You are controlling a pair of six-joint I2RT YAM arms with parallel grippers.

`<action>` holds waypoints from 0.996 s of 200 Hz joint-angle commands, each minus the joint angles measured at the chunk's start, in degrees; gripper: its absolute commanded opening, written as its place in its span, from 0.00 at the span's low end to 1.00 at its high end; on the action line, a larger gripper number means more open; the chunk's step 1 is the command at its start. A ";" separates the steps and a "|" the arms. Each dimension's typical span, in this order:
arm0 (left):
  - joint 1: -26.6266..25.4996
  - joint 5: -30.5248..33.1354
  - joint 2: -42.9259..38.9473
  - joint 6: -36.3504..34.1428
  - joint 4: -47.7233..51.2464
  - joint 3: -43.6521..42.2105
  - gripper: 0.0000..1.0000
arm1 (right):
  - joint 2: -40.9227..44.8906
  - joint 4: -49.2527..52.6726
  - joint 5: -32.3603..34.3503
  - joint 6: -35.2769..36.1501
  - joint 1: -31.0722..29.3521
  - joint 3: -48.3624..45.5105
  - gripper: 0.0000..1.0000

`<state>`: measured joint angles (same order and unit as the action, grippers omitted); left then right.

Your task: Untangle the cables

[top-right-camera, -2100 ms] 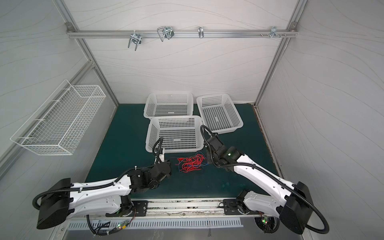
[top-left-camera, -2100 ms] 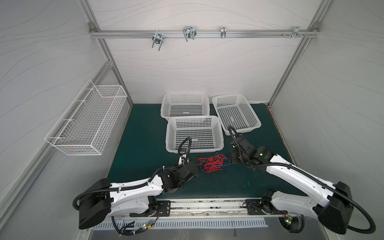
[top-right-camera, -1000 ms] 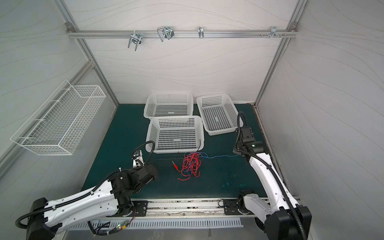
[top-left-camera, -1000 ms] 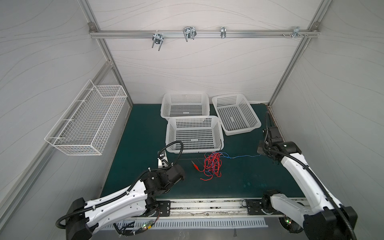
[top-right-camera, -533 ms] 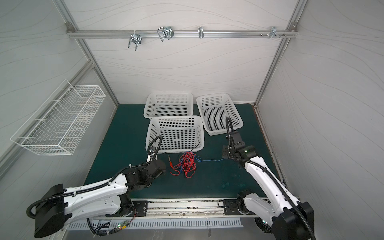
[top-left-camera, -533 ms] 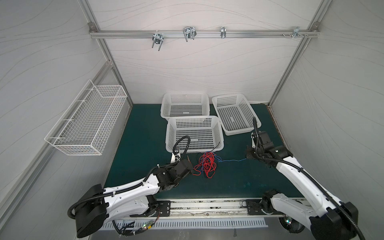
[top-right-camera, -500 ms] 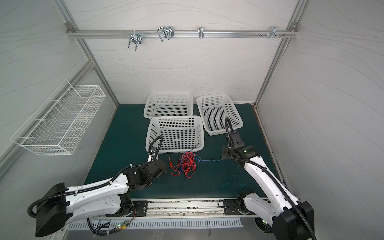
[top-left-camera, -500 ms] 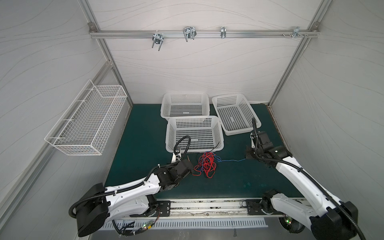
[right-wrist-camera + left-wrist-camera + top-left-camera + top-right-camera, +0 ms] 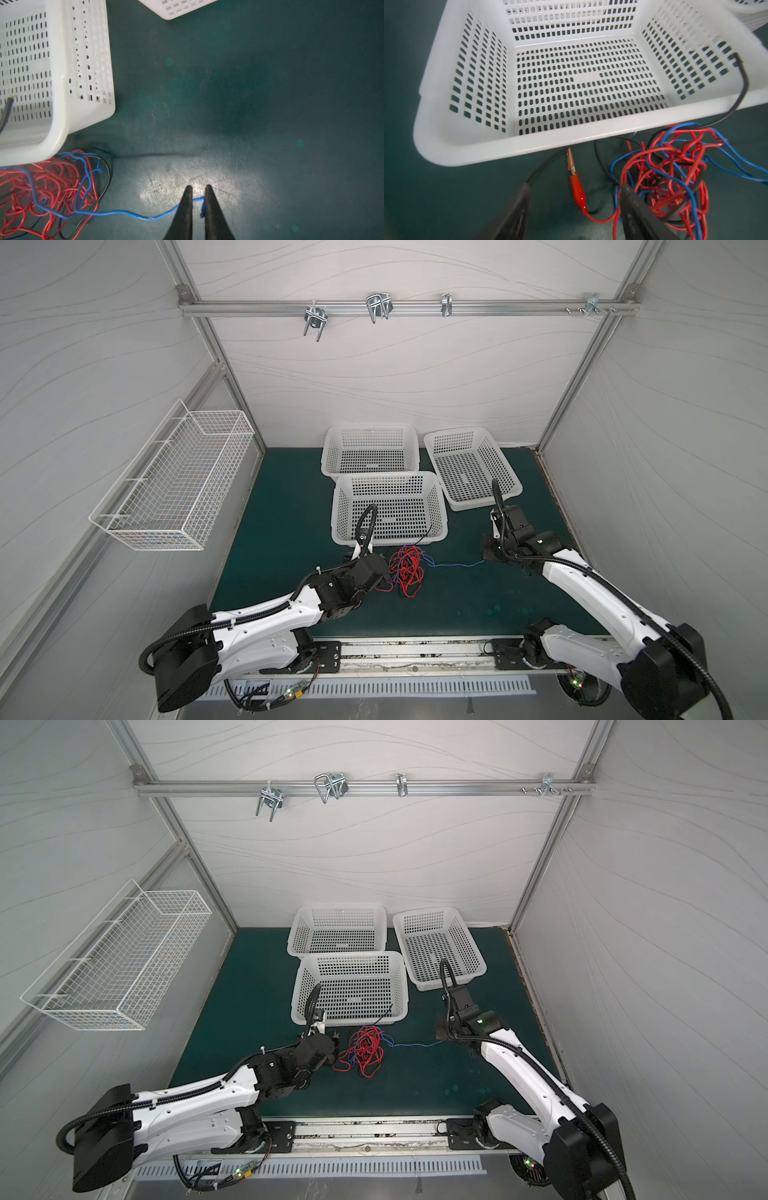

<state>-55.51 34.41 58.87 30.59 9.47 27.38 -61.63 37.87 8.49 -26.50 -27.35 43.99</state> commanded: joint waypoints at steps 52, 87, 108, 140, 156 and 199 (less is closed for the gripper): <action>0.19 -7.32 4.15 -2.42 -6.81 2.37 0.73 | -0.93 -0.07 1.86 5.27 -6.43 7.20 0.45; 0.22 -10.49 7.96 -2.29 -9.53 3.34 0.73 | -1.42 -2.13 1.82 9.33 -11.08 9.01 0.55; 0.20 -11.66 9.97 -2.12 -9.93 4.29 0.73 | -3.29 -4.86 -3.00 11.74 -13.25 9.10 0.56; 0.20 -12.88 11.13 -2.38 -12.45 4.09 0.73 | -7.79 -10.30 -8.57 11.60 -16.54 7.60 0.56; 0.18 -12.57 11.09 -2.35 -12.65 4.11 0.73 | -9.84 -13.82 -11.19 10.85 -17.94 6.50 0.56; 0.22 -11.62 9.92 -1.68 -11.86 3.57 0.73 | -16.42 -16.35 -11.87 9.67 -21.18 6.49 0.56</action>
<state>-55.51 22.06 69.60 28.51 -0.78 29.36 -75.31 24.25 -1.78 -16.56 -47.05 50.61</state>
